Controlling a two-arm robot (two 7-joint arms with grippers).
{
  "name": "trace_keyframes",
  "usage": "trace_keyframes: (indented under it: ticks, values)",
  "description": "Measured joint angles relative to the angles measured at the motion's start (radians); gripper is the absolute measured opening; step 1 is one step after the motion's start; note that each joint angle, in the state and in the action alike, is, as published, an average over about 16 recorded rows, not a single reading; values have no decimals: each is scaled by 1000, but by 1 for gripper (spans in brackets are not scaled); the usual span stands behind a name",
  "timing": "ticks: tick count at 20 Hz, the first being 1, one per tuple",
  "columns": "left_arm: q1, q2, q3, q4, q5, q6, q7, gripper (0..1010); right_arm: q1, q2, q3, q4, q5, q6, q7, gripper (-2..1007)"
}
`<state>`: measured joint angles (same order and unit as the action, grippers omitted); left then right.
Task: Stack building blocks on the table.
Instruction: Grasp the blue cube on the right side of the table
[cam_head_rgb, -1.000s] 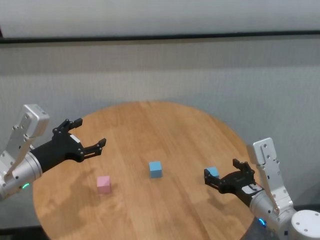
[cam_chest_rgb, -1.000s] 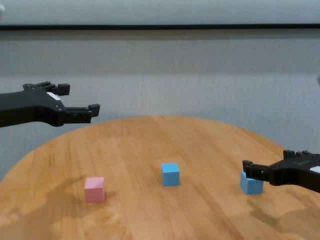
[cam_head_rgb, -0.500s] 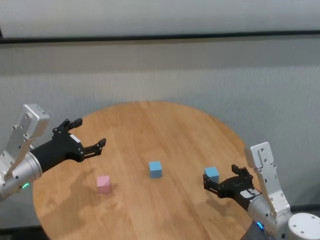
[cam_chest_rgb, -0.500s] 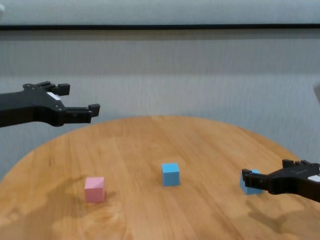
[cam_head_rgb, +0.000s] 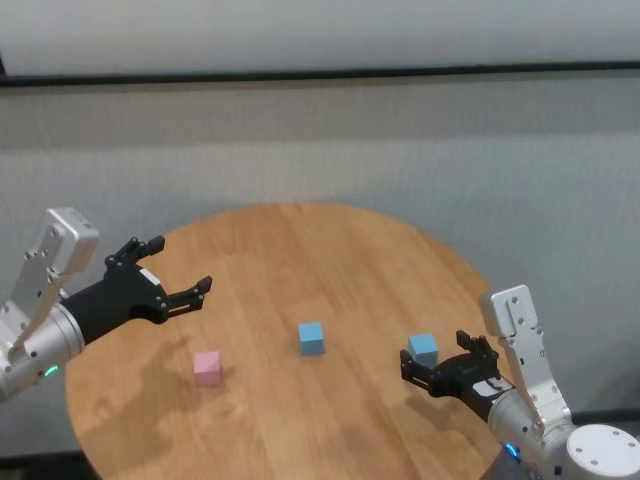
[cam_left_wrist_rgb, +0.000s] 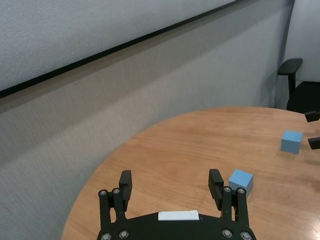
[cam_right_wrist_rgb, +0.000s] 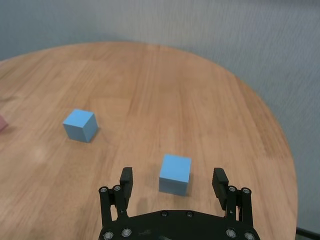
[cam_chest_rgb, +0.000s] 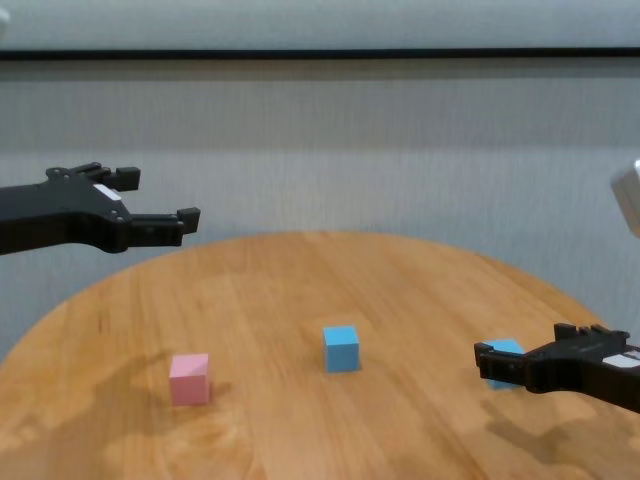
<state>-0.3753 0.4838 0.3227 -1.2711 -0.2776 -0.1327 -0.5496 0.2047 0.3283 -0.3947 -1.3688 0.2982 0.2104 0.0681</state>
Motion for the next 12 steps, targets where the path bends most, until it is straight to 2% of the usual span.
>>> trace_keyframes:
  ticks: [12]
  values:
    - [0, 0, 0, 0, 0, 0, 0, 1003, 17, -33, 16, 39, -21, 4, 15, 1005]
